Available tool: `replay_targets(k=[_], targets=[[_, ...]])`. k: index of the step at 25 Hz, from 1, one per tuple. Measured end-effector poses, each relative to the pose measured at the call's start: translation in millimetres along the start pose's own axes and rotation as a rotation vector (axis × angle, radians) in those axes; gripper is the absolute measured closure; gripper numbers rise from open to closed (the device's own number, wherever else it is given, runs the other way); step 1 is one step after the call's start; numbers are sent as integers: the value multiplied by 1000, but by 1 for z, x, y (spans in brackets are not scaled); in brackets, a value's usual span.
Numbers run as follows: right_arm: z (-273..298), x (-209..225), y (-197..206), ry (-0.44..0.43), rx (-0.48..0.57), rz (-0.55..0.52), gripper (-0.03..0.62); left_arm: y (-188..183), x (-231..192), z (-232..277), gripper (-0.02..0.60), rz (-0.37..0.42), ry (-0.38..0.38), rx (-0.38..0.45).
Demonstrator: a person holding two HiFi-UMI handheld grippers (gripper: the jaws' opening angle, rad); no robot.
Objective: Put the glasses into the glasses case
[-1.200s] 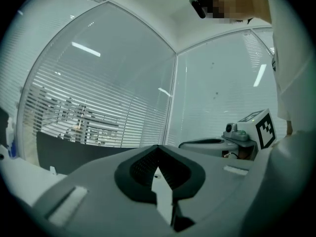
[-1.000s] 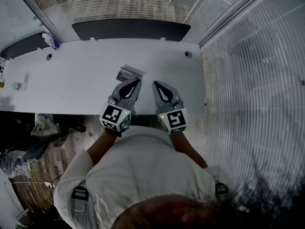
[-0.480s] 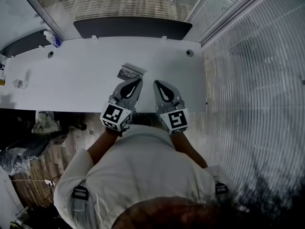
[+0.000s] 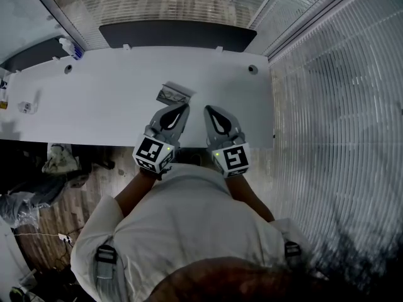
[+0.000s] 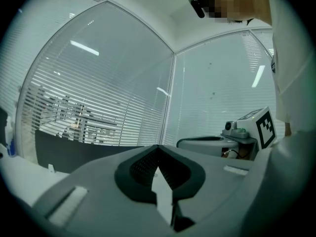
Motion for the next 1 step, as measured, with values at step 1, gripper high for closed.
replay_targets(k=[1], targets=[[0, 0, 0, 0, -1, -1, 592, 0, 0, 0, 581, -1, -1, -1]])
Point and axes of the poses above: the fingertips, and each gripper's own axes: z forward along the fingers, x to its right, y out of its underside, the point moved 6 cm from there along -z, backward along the fingers, and after that the axes turned 9 degrees about x, right-handed, at the moved point
